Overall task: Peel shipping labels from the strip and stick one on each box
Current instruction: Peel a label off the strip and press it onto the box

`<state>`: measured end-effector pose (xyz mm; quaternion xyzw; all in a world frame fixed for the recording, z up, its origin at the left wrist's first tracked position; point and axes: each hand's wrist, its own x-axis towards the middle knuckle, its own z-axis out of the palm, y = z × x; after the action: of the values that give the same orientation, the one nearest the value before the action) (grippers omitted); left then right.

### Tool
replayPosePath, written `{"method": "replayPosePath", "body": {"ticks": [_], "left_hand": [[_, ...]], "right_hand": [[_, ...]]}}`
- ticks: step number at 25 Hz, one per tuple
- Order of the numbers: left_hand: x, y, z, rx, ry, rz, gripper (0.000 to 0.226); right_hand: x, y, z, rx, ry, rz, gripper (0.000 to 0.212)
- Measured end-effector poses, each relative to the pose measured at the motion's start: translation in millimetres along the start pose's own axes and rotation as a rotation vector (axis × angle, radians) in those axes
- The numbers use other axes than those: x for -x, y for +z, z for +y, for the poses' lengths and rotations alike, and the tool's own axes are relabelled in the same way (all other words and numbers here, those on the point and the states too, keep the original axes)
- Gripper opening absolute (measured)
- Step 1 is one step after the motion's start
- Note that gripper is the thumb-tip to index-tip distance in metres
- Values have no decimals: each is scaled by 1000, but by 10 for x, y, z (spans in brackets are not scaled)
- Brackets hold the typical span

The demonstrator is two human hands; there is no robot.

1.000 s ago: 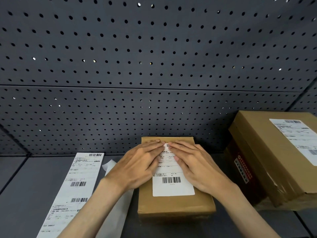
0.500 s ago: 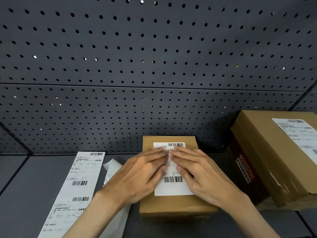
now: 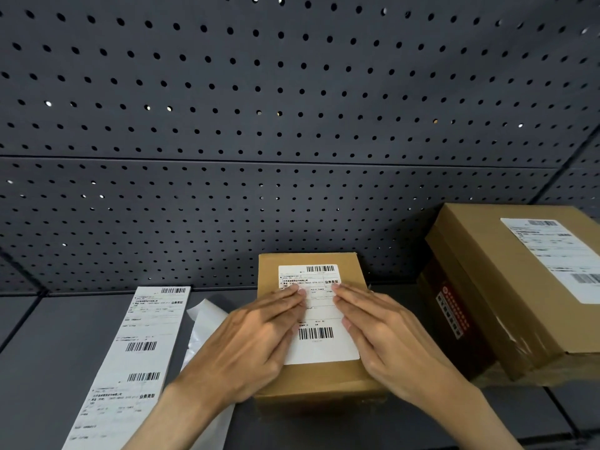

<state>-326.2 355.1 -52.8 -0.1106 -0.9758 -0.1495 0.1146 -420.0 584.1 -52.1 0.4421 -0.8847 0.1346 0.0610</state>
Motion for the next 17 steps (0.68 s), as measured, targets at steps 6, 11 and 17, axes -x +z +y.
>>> {"method": "replayPosePath", "body": {"ticks": [6,11,17], "left_hand": [[154,30,76,31,47,-32,45],[231,-20,-41,5,-7,30,46],[337,38,182,70,83,85,42]], "right_hand": [[114,49,-127,-46,-140,-81,46],[188,42,-54,-56,-55,-31,47],[316,70,-194,-70,-205,34,49]]}}
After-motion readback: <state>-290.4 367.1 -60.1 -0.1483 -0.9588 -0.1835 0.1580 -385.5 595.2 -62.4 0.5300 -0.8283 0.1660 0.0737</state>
